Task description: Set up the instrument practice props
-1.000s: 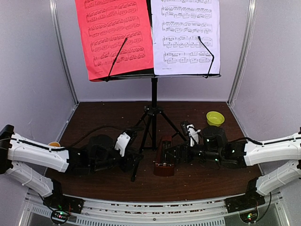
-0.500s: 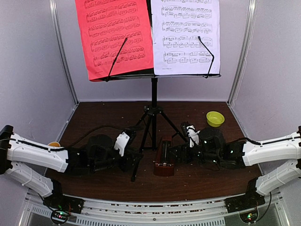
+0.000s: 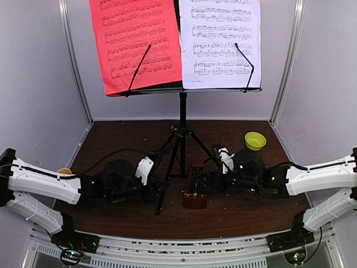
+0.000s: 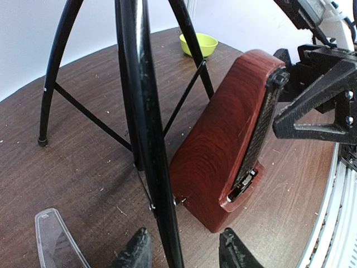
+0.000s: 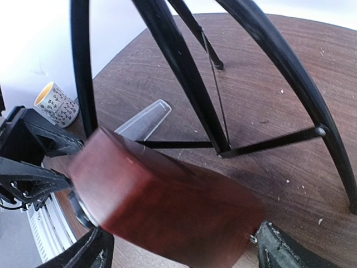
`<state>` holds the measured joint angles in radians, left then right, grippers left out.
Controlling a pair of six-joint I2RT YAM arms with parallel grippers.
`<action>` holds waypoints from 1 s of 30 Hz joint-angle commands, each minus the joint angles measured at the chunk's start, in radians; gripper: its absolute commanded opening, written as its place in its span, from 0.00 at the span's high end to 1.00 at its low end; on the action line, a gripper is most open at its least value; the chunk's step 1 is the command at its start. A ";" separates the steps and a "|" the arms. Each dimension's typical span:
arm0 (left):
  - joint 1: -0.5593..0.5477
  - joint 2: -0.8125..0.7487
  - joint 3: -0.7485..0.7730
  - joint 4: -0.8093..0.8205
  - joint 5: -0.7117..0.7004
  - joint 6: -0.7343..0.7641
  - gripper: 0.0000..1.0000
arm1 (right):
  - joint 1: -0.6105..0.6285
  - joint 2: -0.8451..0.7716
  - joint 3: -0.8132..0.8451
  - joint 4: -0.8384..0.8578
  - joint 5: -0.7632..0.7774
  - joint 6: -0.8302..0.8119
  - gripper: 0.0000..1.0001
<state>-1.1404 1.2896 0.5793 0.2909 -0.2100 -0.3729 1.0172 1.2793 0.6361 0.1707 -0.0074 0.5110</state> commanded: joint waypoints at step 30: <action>0.005 -0.002 0.001 0.044 -0.008 0.026 0.57 | 0.008 -0.001 0.014 -0.002 0.018 -0.056 0.53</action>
<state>-1.1404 1.2896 0.5793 0.2909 -0.2104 -0.3641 1.0271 1.2705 0.6594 0.1493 0.0196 0.4728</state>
